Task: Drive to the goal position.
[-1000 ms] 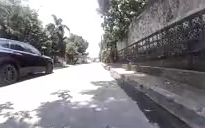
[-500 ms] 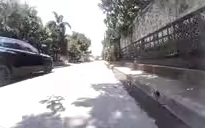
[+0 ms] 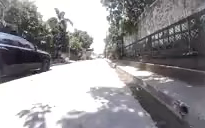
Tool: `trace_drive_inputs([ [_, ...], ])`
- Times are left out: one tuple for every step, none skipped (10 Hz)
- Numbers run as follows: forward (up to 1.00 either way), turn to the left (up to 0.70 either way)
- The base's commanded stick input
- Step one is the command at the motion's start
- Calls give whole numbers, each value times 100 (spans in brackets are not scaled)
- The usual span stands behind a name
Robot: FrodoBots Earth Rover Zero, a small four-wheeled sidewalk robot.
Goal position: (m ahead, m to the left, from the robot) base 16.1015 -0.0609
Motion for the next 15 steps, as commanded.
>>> trace_drive_inputs([
  [100,0],
  [100,0],
  [99,0],
  [98,0],
  [100,-2],
  [100,-5],
  [100,-6],
  [100,-10],
  [100,-15],
  [98,-20],
  [98,-27],
  [89,-23],
  [87,0],
  [87,0],
  [92,0],
])
